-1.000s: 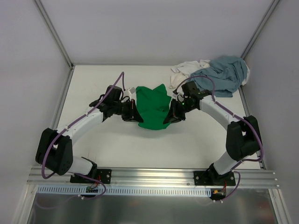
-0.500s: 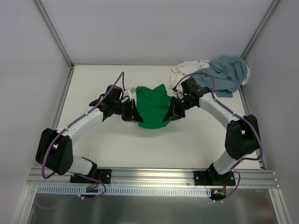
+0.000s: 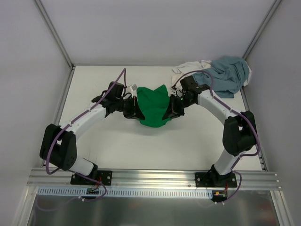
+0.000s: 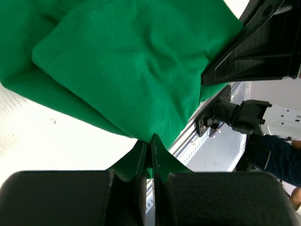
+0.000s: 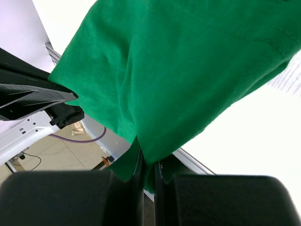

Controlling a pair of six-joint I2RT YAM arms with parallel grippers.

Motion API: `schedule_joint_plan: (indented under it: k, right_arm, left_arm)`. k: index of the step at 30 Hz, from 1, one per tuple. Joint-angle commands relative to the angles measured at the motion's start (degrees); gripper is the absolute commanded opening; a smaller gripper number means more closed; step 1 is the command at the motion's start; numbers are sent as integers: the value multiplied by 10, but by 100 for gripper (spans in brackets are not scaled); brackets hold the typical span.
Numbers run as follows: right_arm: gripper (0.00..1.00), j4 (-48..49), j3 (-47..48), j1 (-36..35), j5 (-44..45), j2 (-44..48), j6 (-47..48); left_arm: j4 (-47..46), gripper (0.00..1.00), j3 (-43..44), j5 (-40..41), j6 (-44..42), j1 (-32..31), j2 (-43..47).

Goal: Fold and stack the t-shirts
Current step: Fold the long partially folded tshirt into a neat square

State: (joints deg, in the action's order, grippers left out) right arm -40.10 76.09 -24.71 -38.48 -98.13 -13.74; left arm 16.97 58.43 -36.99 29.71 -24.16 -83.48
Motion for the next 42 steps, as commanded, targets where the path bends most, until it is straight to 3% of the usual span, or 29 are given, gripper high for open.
schedule_joint_plan:
  k: [1,8,16,17,18,19,24,30,36,42]
  right_arm:
    - [0,-5,34,2,-14,-10,-2]
    - [0,-16,128,11,-20,-93,-4]
    - [3,-25,300,43,-34,-217,-23]
    - [24,-29,317,47,-34,-231,-23]
    - [70,-24,344,55,-26,-249,-19]
    - [99,-16,353,60,-19,-254,-17]
    - [99,-7,404,87,-4,-286,-31]
    - [100,-16,378,106,-5,-251,3]
    - [100,-21,304,104,-18,-173,12]
    - [100,-18,228,71,-18,-92,8]
  left_arm:
    - [8,0,36,-2,-9,9,-12]
    - [17,0,110,3,-18,31,-76]
    - [31,1,213,-1,-7,75,-178]
    - [31,11,234,2,-4,81,-202]
    - [14,63,242,19,-2,86,-210]
    - [-5,98,239,34,-3,87,-215]
    - [-39,99,254,67,10,93,-230]
    - [-123,99,178,99,17,93,-125]
    - [-51,99,179,31,34,87,-104]
    - [-28,99,111,27,29,65,-37]
